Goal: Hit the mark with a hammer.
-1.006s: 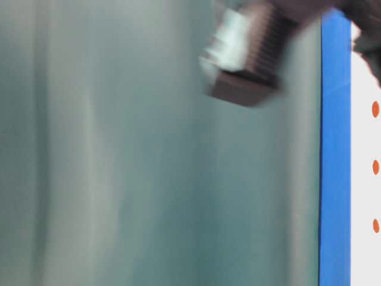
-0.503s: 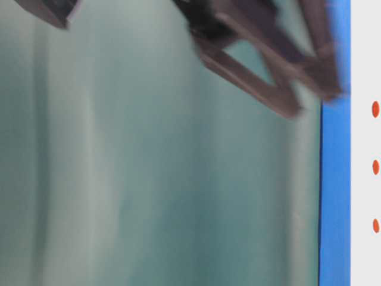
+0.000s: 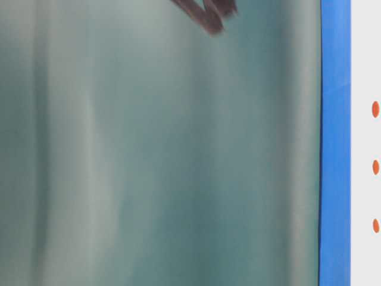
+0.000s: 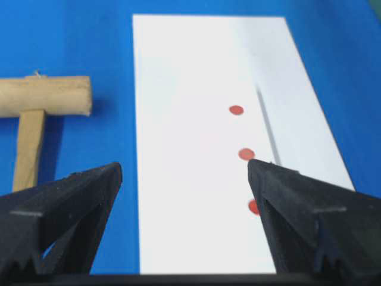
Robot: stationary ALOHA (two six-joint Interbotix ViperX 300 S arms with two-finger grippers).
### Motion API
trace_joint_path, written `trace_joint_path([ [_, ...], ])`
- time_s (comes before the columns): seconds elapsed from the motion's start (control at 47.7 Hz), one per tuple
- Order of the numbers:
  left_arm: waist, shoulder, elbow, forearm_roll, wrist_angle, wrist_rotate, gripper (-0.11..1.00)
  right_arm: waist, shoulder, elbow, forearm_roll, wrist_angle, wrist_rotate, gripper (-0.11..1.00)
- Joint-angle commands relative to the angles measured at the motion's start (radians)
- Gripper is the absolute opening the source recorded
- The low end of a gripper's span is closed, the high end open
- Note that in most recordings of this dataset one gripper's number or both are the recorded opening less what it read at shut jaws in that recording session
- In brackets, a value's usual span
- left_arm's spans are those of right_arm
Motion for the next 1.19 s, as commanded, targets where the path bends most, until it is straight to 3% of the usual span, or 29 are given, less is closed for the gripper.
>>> trace_joint_path([
  [0.0, -0.002, 0.003, -0.008, -0.002, -0.003, -0.002, 0.86, -0.003, -0.075, 0.041, -0.002, -0.002, -0.002, 0.84],
  [0.23, -0.003, -0.011, 0.005, -0.002, 0.002, -0.002, 0.86, -0.003, -0.181, 0.147, -0.002, -0.008, -0.003, 0.83],
  [0.545, -0.002, -0.124, 0.055, -0.002, 0.040, -0.002, 0.86, -0.003, -0.187, 0.255, 0.000, -0.101, 0.015, 0.83],
  [1.173, -0.008, -0.209, 0.107, -0.002, 0.083, -0.003, 0.86, -0.003, -0.192, 0.295, 0.005, -0.066, 0.055, 0.76],
])
